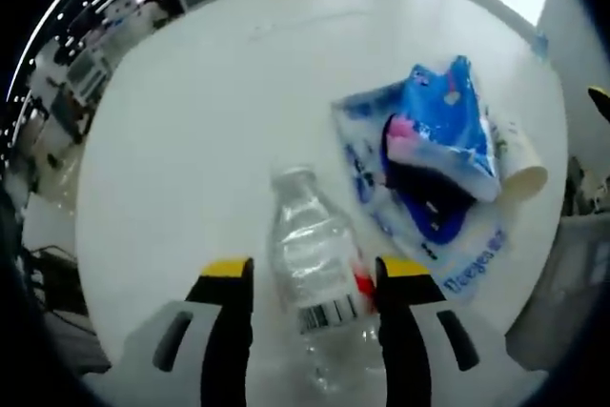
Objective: Arrange the tabletop items into an orderly group along one side of the table until the central work area is clear of visible clutter.
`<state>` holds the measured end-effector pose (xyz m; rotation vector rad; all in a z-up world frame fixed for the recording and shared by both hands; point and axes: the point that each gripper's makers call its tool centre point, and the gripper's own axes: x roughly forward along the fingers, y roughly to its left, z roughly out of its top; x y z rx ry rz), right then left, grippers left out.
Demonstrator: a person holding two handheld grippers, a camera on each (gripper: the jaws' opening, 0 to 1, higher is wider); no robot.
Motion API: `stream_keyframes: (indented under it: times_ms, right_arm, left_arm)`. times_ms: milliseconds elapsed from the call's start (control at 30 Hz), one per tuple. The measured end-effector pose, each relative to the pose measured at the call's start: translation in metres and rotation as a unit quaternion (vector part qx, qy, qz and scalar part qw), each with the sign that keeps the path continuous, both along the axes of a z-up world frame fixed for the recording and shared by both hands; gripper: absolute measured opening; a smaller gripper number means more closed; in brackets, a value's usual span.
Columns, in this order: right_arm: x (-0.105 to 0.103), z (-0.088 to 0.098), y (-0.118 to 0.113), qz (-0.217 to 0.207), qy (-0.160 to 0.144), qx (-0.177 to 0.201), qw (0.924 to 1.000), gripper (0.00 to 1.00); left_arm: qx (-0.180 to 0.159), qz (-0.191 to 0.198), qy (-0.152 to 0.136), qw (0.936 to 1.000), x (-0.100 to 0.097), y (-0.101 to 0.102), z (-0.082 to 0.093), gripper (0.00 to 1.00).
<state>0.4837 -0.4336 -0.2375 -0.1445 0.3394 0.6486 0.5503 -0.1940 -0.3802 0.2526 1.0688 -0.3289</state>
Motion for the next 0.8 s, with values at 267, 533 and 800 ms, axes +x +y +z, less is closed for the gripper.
stream_keyframes:
  times_ms: [267, 533, 800]
  right_arm:
    - [-0.0001, 0.0006, -0.0009, -0.002, -0.001, 0.002, 1.0, 0.63]
    - [-0.0001, 0.0008, -0.0008, -0.002, -0.001, 0.002, 1.0, 0.63]
    - [-0.0004, 0.0003, -0.0004, -0.001, 0.0, 0.0, 1.0, 0.63]
  left_arm:
    - [-0.005, 0.005, -0.003, 1.0, 0.0003, -0.0002, -0.0036, 0.5]
    - [-0.016, 0.006, -0.005, 0.9998, -0.0005, -0.0039, -0.007, 0.44]
    - [-0.016, 0.003, -0.013, 0.9998, 0.0, -0.0034, -0.0066, 0.43]
